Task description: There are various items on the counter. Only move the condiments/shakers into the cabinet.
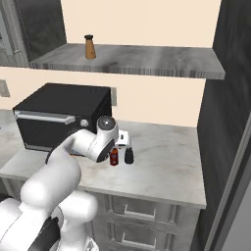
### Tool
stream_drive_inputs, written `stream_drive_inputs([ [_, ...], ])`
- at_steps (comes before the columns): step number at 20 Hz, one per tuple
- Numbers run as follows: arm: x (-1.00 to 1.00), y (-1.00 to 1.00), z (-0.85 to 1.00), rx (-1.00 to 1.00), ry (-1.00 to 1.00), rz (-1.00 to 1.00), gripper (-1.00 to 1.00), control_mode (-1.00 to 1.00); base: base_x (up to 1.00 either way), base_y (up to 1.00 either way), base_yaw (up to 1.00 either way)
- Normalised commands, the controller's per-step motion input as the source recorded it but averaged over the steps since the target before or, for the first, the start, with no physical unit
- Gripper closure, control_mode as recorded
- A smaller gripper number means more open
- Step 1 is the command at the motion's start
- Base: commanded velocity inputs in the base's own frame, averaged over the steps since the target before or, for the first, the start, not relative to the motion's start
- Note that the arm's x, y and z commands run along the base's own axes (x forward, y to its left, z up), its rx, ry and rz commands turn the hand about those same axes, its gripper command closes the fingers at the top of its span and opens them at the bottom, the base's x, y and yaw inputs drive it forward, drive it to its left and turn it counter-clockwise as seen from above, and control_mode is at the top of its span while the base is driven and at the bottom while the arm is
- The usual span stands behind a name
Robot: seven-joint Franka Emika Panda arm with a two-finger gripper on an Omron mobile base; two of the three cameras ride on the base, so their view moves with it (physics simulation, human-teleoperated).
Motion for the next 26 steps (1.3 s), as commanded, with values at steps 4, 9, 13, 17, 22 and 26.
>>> stream_drive_inputs([
  [4, 0.29, -0.08, -0.21, 0.0, 0.01, 0.0, -1.0, -1.0, 0.0, 0.0, 0.0],
  [9, 0.02, -0.03, -0.2, 0.0, 0.0, 0.0, -1.0, -1.0, 0.0, 0.0, 0.0],
  [13, 0.15, 0.0, -0.26, 0.01, 0.0, 0.0, -1.0, -1.0, 0.0, 0.0, 0.0],
  [17, 0.28, 0.0, -0.14, 0.04, 0.0, 0.01, -1.0, -1.0, 0.0, 0.0, 0.0],
  [22, 0.17, -0.01, -0.02, 0.04, 0.0, 0.01, -1.0, -1.0, 0.0, 0.0, 0.0],
  [26, 0.13, 0.0, -0.09, 0.02, 0.0, 0.01, -1.0, -1.0, 0.0, 0.0, 0.0],
])
